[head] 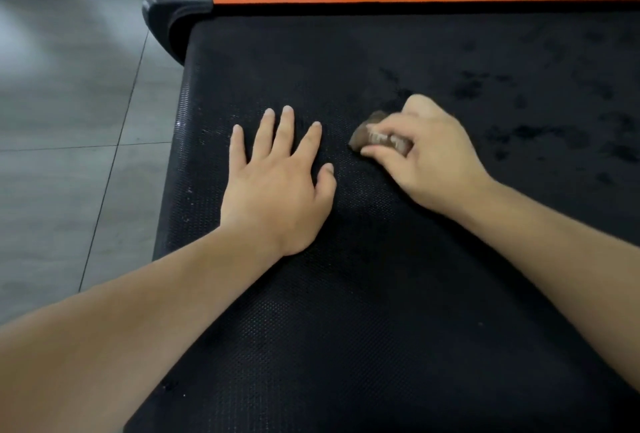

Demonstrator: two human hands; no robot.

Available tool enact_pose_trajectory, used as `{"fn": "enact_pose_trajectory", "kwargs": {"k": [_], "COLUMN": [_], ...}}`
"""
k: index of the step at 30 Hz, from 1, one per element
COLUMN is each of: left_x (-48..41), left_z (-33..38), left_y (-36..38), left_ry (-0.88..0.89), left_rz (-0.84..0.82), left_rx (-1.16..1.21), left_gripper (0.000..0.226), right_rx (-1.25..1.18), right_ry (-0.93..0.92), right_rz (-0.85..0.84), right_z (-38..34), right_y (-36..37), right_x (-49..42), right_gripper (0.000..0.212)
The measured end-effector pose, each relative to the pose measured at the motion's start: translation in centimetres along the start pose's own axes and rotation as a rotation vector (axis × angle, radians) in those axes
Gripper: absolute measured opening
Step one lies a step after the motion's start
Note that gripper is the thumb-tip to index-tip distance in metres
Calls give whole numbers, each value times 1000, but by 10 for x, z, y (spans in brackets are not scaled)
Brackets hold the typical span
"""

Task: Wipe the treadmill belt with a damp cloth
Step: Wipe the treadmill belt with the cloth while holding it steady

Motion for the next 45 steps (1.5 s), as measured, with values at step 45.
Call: {"fn": "enact_pose_trajectory", "kwargs": {"k": [45], "left_x": [-9], "left_z": [12], "left_y": [4], "left_ry": [-87], "left_rz": [14], "left_rx": [-5], "left_gripper": [69], "right_rx": [46], "right_ry": [131], "right_rz": [-11], "right_z": [78], "right_y": [30], "right_x": [-150], "right_gripper": [25]}}
Point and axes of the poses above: each hand's wrist, its own x-axis away from the middle knuckle, its own y-axis out of the palm, z = x × y, the point moved 9 cm from there along -x, towards the middle knuckle, and after that the axes turned 10 degrees about -y, right-handed, at the moved point
